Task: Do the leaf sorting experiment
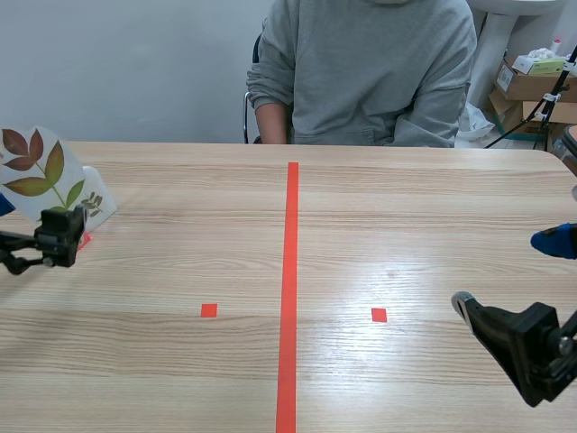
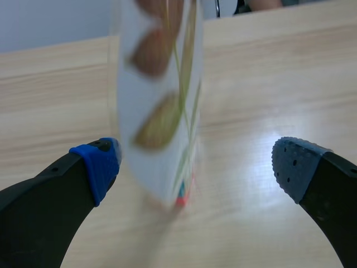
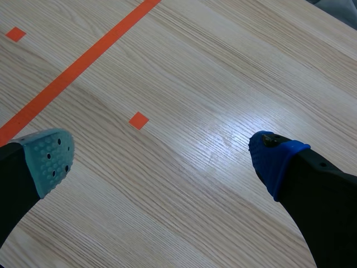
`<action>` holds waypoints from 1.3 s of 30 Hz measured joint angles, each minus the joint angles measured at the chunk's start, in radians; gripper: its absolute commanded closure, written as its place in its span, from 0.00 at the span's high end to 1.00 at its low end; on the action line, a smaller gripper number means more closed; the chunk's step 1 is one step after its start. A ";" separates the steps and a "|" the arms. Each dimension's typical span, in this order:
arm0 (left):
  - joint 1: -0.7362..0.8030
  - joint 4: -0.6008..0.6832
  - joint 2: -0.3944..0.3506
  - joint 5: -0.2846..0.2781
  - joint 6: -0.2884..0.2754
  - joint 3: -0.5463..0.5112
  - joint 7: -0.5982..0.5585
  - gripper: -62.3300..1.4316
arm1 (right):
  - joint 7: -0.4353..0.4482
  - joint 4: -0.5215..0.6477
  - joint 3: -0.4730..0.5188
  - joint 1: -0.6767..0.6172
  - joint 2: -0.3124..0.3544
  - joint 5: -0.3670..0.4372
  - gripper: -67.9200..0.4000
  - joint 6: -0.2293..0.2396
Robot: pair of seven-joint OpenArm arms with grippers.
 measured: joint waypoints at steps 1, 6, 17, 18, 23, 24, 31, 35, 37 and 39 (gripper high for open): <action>0.035 0.024 -0.013 0.000 0.000 -0.002 0.001 0.92 | 0.000 0.000 0.000 0.000 0.000 0.000 0.97 0.000; 0.216 0.184 -0.050 -0.002 0.002 -0.077 0.001 0.92 | 0.000 0.000 0.000 0.000 0.000 0.000 0.97 0.000; 0.760 0.718 0.001 -0.007 -0.040 -0.103 0.005 0.92 | 0.000 0.000 0.000 0.002 0.000 0.000 0.97 0.000; 0.790 0.761 0.015 -0.007 -0.058 -0.103 0.005 0.92 | 0.000 0.000 0.000 0.002 0.000 0.000 0.97 0.000; 0.871 0.953 0.064 -0.041 -0.108 -0.093 0.056 0.92 | 0.000 0.000 0.000 0.002 0.000 0.000 0.97 0.000; 0.873 0.980 0.064 -0.061 -0.110 -0.083 0.077 0.92 | 0.000 0.000 0.000 0.002 0.000 0.000 0.97 0.001; 0.861 1.058 0.063 -0.109 -0.127 -0.030 0.180 0.92 | 0.000 0.000 0.000 0.002 0.000 0.023 0.97 0.052; 0.859 1.060 0.063 -0.151 -0.155 -0.024 0.197 0.92 | 0.000 0.000 0.000 0.002 0.000 0.023 0.97 0.060; 0.856 1.060 0.063 -0.150 -0.177 -0.024 0.197 0.92 | 0.000 0.000 0.000 0.002 0.000 0.023 0.97 0.061; 0.852 1.060 0.063 -0.150 -0.177 -0.024 0.195 0.92 | 0.000 0.000 0.000 0.002 0.000 0.023 0.97 0.060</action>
